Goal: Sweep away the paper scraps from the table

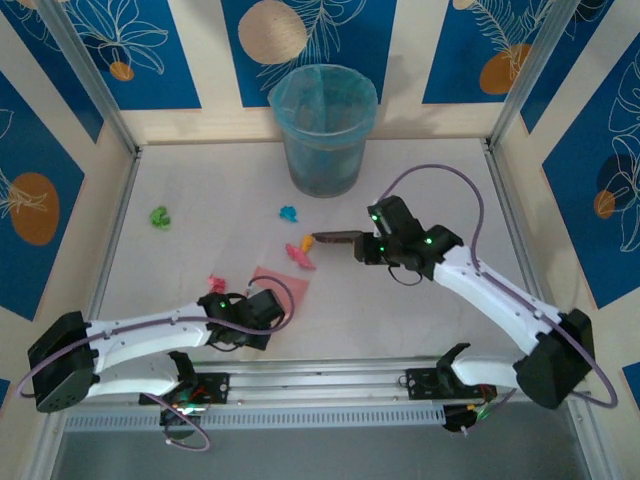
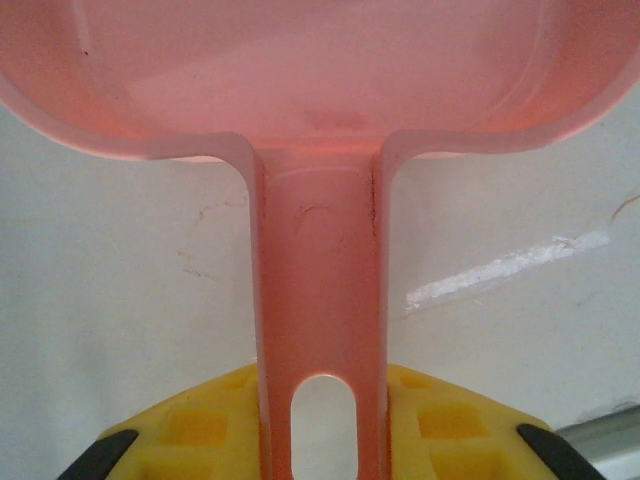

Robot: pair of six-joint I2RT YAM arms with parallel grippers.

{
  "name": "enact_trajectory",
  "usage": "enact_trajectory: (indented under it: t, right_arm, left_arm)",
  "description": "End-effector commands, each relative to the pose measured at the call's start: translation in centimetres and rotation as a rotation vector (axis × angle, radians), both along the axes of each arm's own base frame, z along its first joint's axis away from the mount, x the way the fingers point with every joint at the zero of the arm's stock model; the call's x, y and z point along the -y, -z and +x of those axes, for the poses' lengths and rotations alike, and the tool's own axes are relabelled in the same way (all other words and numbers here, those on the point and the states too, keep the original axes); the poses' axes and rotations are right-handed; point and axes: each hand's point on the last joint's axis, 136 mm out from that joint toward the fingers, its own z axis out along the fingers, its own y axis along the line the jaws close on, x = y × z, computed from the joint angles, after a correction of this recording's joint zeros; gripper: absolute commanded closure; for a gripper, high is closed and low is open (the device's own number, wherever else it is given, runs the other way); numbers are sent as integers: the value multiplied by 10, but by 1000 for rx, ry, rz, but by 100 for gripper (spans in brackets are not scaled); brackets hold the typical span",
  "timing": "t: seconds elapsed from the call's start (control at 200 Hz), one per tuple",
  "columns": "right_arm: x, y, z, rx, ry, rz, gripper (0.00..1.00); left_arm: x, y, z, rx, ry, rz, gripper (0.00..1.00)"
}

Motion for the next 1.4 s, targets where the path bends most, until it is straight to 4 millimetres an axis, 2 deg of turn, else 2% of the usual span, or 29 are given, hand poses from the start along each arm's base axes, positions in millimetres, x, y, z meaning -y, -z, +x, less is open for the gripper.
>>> enact_trajectory:
  t: [0.0, 0.2, 0.35, 0.525, 0.69, 0.83, 0.985, 1.1, 1.215, 1.29, 1.395]
  right_arm:
    - [-21, -20, 21, 73, -21, 0, 100]
    - [-48, -6, 25, 79, -103, -125, 100]
    - [-55, 8, 13, 59, -170, -205, 100]
    - [-55, 15, -23, 16, -240, -248, 100]
    - [-63, 11, -65, -62, -299, -120, 100]
    - [-66, -1, -88, -76, -338, -40, 100]
    - [-48, -24, -80, -2, -259, 67, 100]
    - [-22, -34, -68, 32, -141, 169, 100]
    - [7, -33, -56, 46, -23, 219, 100]
    - [15, -30, -51, 59, 0, 219, 100]
    - [20, -17, -47, 33, 2, 133, 100]
  left_arm:
    - [-2, 0, 4, 7, -12, 24, 100]
    - [-3, 2, 7, 7, -18, 33, 100]
    - [-5, 4, 10, 5, -28, 41, 100]
    - [-2, 5, 12, -1, -23, 32, 100]
    - [2, 4, 14, -6, -19, 20, 100]
    - [8, 5, 15, -17, -9, 5, 100]
    - [15, 7, 14, -37, 9, -9, 100]
    - [16, 7, 13, -41, 10, -11, 100]
    - [17, 6, 13, -40, 14, -23, 100]
    - [18, 4, 13, -33, 21, -35, 100]
    - [19, -1, 16, -12, 24, -48, 100]
